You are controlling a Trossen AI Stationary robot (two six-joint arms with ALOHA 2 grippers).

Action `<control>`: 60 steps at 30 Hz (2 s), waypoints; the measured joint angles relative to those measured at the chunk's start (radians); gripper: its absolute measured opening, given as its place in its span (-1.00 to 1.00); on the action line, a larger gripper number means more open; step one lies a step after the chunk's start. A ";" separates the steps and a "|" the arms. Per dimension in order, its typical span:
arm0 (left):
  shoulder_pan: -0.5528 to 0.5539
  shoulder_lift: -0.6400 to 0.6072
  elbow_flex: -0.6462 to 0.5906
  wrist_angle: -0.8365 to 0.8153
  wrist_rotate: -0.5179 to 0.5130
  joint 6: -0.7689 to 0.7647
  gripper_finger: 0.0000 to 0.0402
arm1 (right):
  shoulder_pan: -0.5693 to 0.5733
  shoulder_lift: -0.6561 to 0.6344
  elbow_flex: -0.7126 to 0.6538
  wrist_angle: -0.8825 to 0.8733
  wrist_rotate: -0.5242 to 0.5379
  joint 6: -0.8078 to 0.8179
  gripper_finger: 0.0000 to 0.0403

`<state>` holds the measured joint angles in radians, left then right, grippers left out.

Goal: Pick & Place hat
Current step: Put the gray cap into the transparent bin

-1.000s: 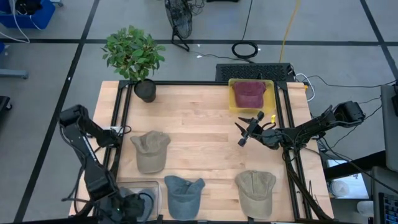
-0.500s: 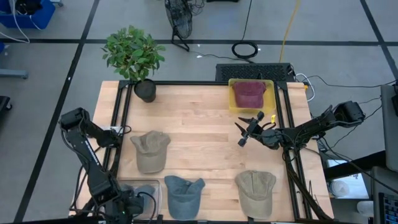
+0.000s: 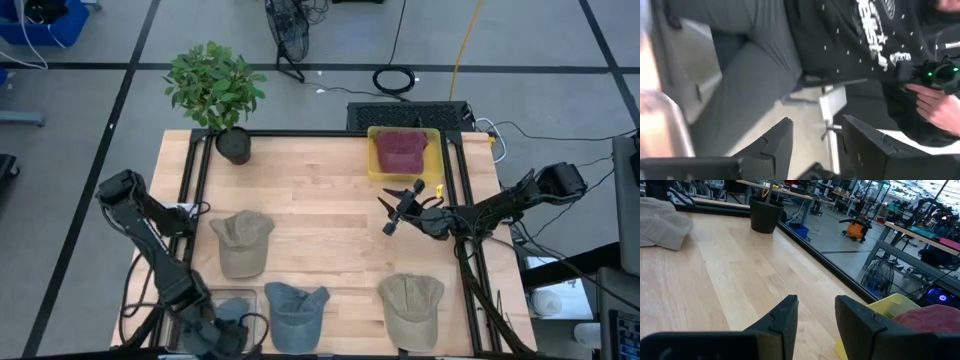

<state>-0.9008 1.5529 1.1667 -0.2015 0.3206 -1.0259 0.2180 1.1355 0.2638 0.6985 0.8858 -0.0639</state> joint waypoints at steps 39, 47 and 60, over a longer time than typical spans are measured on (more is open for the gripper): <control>0.369 0.213 0.001 -0.122 -0.231 0.507 -0.15 | 0.000 0.000 0.000 -0.030 0.000 0.000 -0.40; 0.334 0.221 0.001 -0.034 -0.186 0.515 -0.15 | 0.000 0.000 0.000 -0.030 -0.001 0.000 -0.40; 0.355 0.289 0.000 -0.092 -0.216 0.467 -0.15 | 0.000 0.000 0.000 -0.044 -0.001 0.019 -0.40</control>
<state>-0.5453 1.8423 1.1671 -0.2934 0.1043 -0.5589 0.2176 1.1355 0.2638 0.6549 0.8848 -0.0452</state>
